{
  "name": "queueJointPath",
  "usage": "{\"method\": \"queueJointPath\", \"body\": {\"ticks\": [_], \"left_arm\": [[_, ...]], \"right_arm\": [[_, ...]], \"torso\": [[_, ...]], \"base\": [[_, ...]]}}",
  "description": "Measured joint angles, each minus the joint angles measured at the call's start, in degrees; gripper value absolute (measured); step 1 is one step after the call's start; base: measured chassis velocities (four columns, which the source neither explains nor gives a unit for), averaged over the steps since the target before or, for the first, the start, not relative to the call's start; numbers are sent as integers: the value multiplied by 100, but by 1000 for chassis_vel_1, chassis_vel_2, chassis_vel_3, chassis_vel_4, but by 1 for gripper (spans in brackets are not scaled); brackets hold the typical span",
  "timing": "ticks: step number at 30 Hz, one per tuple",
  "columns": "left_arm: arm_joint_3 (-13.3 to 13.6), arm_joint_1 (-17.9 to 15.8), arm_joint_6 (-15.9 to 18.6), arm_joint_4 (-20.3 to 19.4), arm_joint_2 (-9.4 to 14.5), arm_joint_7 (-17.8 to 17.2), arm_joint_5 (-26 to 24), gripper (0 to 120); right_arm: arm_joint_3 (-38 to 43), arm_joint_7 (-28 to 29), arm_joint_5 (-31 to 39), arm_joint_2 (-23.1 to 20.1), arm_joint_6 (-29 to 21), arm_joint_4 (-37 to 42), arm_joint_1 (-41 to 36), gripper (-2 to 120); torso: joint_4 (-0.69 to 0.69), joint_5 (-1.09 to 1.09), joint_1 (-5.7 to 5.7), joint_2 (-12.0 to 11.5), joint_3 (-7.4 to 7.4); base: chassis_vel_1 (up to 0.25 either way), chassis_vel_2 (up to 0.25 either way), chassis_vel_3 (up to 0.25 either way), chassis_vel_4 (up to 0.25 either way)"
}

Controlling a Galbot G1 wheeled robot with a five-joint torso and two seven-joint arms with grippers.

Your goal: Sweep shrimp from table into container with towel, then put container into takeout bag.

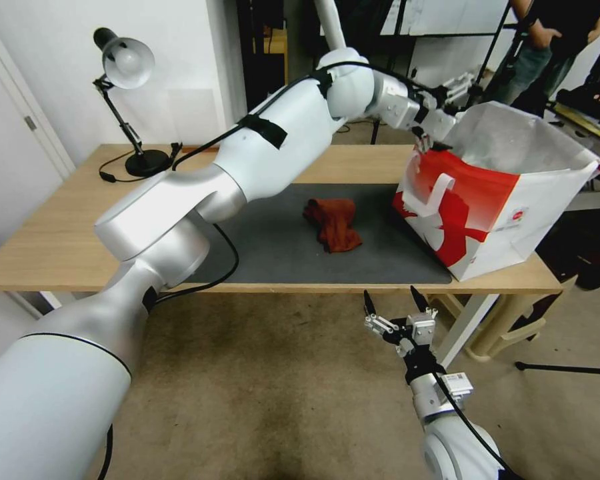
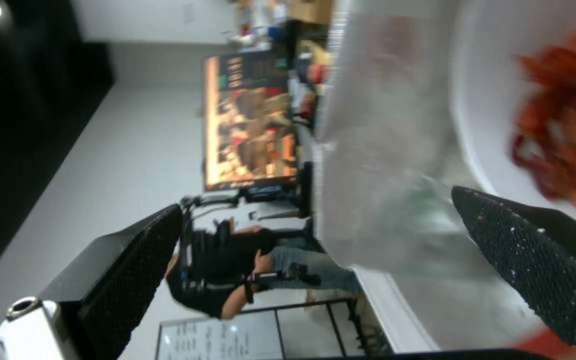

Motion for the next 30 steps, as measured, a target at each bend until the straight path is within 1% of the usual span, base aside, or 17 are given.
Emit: {"method": "queueJointPath", "body": {"ticks": [3, 6, 8, 9, 11, 14, 15, 16, 17, 19, 20, 22, 24, 25, 27, 28, 30], "left_arm": [[41, -1, 219, 46, -3, -204, -408, 100], [74, 53, 762, 152, -1, -690, -1301, 100], [75, 60, 807, 151, -1, -717, -1358, 100], [80, 105, 1105, 119, 2, -858, -1691, 100], [84, 118, 1185, 97, 3, -895, -1779, 100], [123, 190, 1611, -92, 3, -1092, -2223, 100], [207, 281, 2115, -388, 2, -1390, -2764, 100], [207, 281, 2115, -388, 2, -1390, -2764, 100], [262, 323, 2372, -554, 13, -1616, -3077, 100], [409, 462, 2975, -1071, 218, -2283, -3967, 100], [409, 462, 2975, -1071, 218, -2283, -3967, 100], [469, 645, 3446, -1544, 535, -2742, -4602, 100], [473, 675, 3510, -1623, 589, -2803, -4691, 100], [476, 984, 3971, -2259, 1027, -3316, -5249, 100], [411, 1415, 4375, -2956, 1449, -4015, -5597, 100], [411, 1415, 4375, -2956, 1449, -4015, -5597, 100], [267, 1943, 4726, -3656, 1783, -4886, -5683, 100]], "right_arm": [[27, 1, 5, 1, 0, 0, -21, 100], [61, 12, 19, 9, -5, 38, -66, 100], [62, 13, 20, 9, -6, 44, -68, 100], [63, 17, 25, 9, -13, 59, -75, 100], [63, 19, 27, 7, -16, 64, -78, 100], [63, 26, 36, -1, -33, 79, -84, 100], [63, 33, 45, -17, -46, 89, -88, 100], [63, 33, 45, -17, -46, 89, -88, 100], [63, 35, 52, -25, -55, 90, -89, 100], [64, 43, 72, -39, -69, 91, -75, 100], [64, 43, 72, -39, -69, 91, -75, 100], [58, 49, 90, -41, -96, 101, -57, 100], [57, 51, 93, -40, -100, 105, -54, 100], [50, 59, 115, -46, -133, 133, -44, 100], [51, 73, 125, -57, -150, 154, -61, 100], [51, 73, 125, -57, -150, 154, -61, 100], [73, 95, 127, -45, -151, 159, -83, 100]], "torso": [[-1, 0, 0, 0, 0], [-1, 0, 0, 0, 0], [-1, 0, 0, 0, 0], [0, 0, 0, 0, 1], [1, 0, 0, -1, 1], [1, 0, 0, 0, 1], [-1, 0, 0, 0, 1], [-1, 0, 0, 0, 1], [-5, 1, 0, 0, 1], [-9, 3, -1, 0, 0], [-9, 3, -1, 0, 0], [-2, 1, 0, 0, 0], [-1, 1, 0, 0, 1], [3, -3, 0, 0, 0], [1, -3, 0, 0, 0], [1, -3, 0, 0, 0], [-1, -2, 0, 0, 0]], "base": [[0, 0, 0, 0], [0, 0, 0, 0], [0, 0, 0, 0], [0, 0, 0, 0], [0, 0, 0, 0], [0, 0, 0, 0], [0, 0, 0, 0], [0, 0, 0, 0], [0, 0, 0, 0], [0, 0, 0, 0], [0, 0, 0, 0], [0, 0, 0, 0], [0, 0, 0, 0], [0, 0, 0, 0], [0, 0, 0, 0], [0, 0, 0, 0], [0, 0, 0, 0]]}}
